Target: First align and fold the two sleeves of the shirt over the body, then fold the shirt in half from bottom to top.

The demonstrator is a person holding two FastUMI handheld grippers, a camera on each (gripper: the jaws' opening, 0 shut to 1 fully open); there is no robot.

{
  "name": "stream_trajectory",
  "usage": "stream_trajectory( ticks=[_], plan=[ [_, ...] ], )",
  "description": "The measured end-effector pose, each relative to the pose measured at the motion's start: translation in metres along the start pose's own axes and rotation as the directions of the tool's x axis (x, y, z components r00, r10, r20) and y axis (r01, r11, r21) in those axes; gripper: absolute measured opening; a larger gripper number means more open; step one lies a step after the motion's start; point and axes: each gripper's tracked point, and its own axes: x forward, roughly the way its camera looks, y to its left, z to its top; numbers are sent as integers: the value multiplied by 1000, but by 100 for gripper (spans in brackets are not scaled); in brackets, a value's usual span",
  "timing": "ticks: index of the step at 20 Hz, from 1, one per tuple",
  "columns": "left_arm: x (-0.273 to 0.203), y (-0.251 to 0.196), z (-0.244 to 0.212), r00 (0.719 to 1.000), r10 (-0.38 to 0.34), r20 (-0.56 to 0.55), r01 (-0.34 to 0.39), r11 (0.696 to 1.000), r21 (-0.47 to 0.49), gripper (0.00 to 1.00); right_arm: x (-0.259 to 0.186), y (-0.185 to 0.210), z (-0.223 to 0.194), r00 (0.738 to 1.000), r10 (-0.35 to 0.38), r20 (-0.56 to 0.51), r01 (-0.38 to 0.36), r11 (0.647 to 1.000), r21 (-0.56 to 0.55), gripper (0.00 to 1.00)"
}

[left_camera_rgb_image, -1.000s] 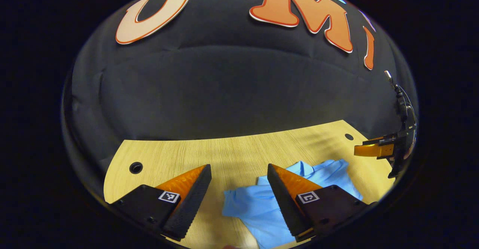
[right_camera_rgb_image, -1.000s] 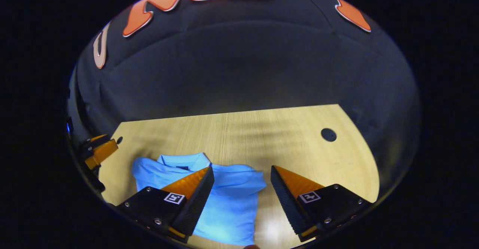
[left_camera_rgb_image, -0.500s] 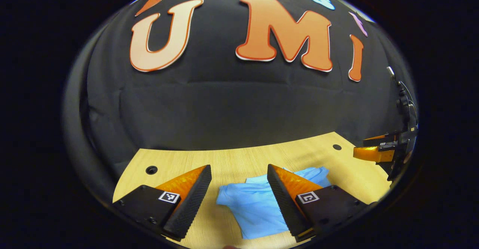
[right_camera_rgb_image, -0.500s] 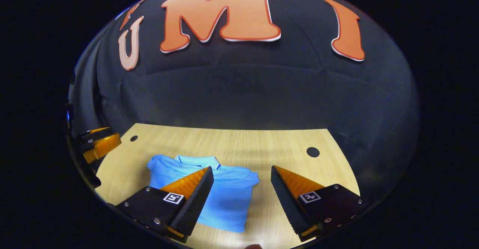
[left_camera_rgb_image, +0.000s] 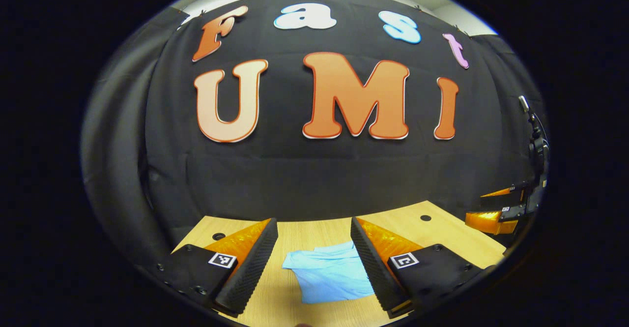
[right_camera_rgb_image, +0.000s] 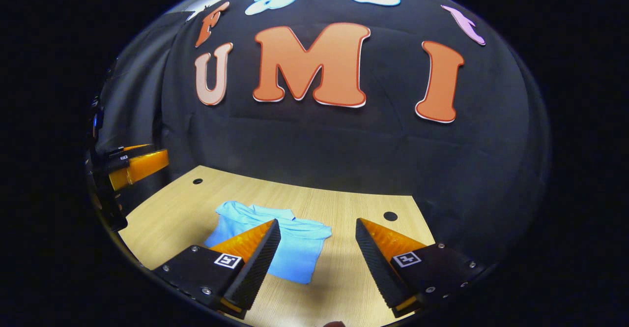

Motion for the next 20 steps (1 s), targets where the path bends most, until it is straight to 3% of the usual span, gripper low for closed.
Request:
stream_trajectory(
  ticks=[4,10,13,18,20],
  plan=[
    [-48,-29,14,999,-6,49,7,1000,-4,97,-49,0,10,992,2,123,0,1000,-17,96],
    [-110,-55,27,992,26,125,-34,997,70,98,-109,-1,-7,987,18,161,-10,999,-52,96],
    [-137,-61,35,981,73,181,-92,991,99,99,-127,0,7,964,34,262,-15,997,-74,96],
    [-180,-73,33,968,106,227,-129,988,90,99,-154,8,5,953,53,299,-43,998,-41,99],
    [-190,-61,27,959,171,225,-194,977,85,100,-158,12,13,941,62,333,-58,998,-20,97]
  ],
)
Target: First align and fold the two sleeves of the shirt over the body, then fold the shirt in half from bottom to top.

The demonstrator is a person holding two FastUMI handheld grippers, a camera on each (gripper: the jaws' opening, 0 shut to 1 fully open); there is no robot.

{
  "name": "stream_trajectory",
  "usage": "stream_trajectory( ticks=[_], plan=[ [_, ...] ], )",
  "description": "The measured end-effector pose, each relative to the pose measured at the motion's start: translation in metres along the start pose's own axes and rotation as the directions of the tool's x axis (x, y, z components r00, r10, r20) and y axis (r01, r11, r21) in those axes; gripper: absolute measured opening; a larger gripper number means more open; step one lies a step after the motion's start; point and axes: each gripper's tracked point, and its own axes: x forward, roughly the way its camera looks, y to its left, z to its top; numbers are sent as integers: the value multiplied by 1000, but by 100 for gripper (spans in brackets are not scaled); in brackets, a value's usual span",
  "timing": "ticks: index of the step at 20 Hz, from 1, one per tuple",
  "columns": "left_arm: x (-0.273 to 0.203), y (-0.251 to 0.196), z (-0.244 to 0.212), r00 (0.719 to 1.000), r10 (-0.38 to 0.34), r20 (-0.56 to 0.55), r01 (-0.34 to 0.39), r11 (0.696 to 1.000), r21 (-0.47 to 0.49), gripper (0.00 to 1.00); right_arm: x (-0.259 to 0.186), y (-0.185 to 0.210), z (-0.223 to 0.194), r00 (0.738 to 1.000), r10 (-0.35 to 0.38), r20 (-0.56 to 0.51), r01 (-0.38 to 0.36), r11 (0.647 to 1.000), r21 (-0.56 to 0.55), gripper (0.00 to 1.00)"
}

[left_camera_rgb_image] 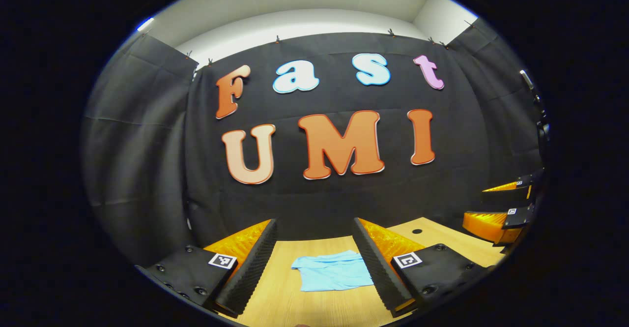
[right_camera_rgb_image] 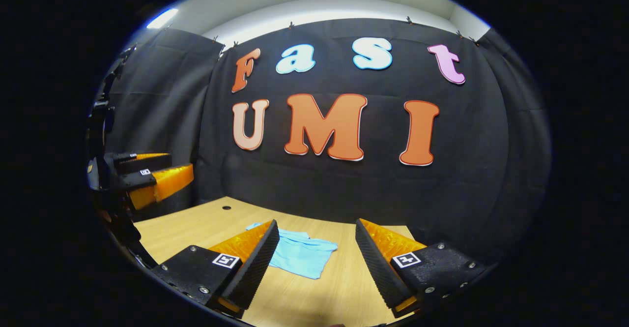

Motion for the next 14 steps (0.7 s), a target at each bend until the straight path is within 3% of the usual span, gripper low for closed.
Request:
stream_trajectory(
  ticks=[7,14],
  plan=[
    [-2,20,2,999,37,8,-37,999,-19,100,9,6,1,1000,-11,-12,11,999,31,98],
    [2,24,12,998,-47,41,49,998,-41,100,25,27,16,998,-55,8,55,997,57,97]
  ],
)
